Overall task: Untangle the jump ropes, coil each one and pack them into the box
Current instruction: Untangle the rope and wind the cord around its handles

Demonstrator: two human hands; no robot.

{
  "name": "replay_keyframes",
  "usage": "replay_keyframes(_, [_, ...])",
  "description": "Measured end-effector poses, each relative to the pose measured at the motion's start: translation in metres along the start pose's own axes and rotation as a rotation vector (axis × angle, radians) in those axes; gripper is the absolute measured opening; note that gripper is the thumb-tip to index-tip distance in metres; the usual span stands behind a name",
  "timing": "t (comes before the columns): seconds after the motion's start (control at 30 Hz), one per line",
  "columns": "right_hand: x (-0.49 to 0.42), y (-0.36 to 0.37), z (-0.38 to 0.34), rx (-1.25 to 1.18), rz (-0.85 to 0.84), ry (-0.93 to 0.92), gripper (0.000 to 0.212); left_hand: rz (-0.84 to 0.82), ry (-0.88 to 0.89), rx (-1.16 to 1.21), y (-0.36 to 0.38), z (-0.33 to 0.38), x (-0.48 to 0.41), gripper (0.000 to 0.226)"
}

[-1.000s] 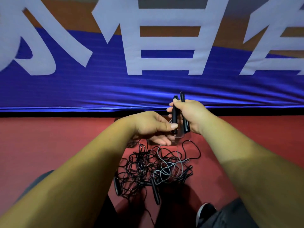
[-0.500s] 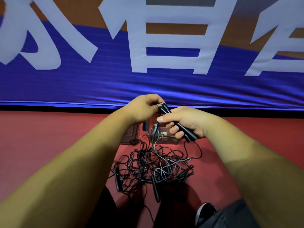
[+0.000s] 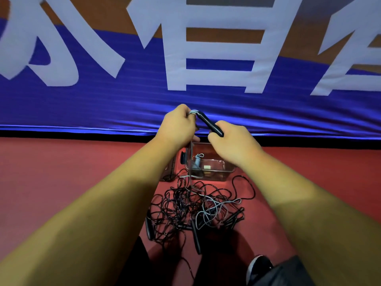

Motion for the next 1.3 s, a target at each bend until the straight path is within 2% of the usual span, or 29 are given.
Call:
replay_keyframes(0.2, [0.001, -0.010, 0.000, -0.025, 0.073, 0.045, 0.026, 0.008, -0.036, -0.030, 0.003, -0.004, 0.003, 0.036])
replay_keyframes(0.27, [0.002, -0.007, -0.003, -0.048, 0.048, 0.014, 0.025, 0.027, -0.036, -0.052, -0.001, -0.004, 0.003, 0.037])
replay_keyframes(0.33, [0.003, 0.000, -0.008, -0.079, -0.022, -0.036, 0.032, 0.057, -0.020, -0.076, -0.006, -0.004, 0.002, 0.037])
replay_keyframes(0.4, [0.003, 0.004, -0.011, -0.087, -0.061, -0.075, 0.025, 0.064, -0.031, -0.075, -0.009, -0.005, 0.000, 0.037])
replay_keyframes(0.5, [0.002, -0.005, -0.012, -0.054, 0.028, -0.089, 0.013, 0.010, -0.111, 0.091, -0.002, -0.017, -0.002, 0.044])
replay_keyframes(0.57, [0.002, -0.015, -0.010, -0.061, 0.116, -0.072, 0.013, -0.055, -0.075, 0.139, 0.006, -0.017, -0.006, 0.047])
replay_keyframes(0.63, [0.002, -0.022, -0.003, -0.127, 0.170, -0.016, 0.014, -0.136, -0.003, 0.087, 0.014, -0.016, -0.007, 0.035])
replay_keyframes(0.73, [0.001, -0.023, 0.005, -0.231, 0.199, 0.044, 0.015, -0.307, 0.051, 0.025, 0.034, -0.019, -0.004, 0.005])
replay_keyframes(0.8, [-0.001, -0.027, 0.004, -0.277, 0.220, 0.056, 0.015, -0.367, 0.074, -0.116, 0.039, -0.023, -0.004, 0.009])
replay_keyframes(1.0, [-0.002, -0.027, 0.002, -0.301, 0.240, 0.065, 0.017, -0.202, 0.111, -0.279, 0.026, -0.021, -0.013, 0.008])
replay_keyframes(1.1, [-0.003, -0.029, 0.008, -0.299, 0.256, 0.073, 0.020, -0.200, 0.105, -0.368, 0.028, -0.026, -0.012, 0.020])
replay_keyframes(1.23, [-0.003, -0.035, 0.010, -0.307, 0.291, 0.068, 0.028, -0.244, 0.104, -0.369, 0.034, -0.029, -0.010, 0.034])
replay_keyframes(1.3, [-0.002, -0.038, 0.011, -0.310, 0.307, 0.067, 0.029, -0.303, 0.096, -0.327, 0.037, -0.027, -0.007, 0.030])
Point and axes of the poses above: each hand's wrist, its own x-axis away from the middle knuckle, its own y-axis out of the palm, z = x × y, the point moved 10 cm from there along -x, towards the middle knuckle, and after that the axes turned 2 degrees about y, right-handed, at the moved point
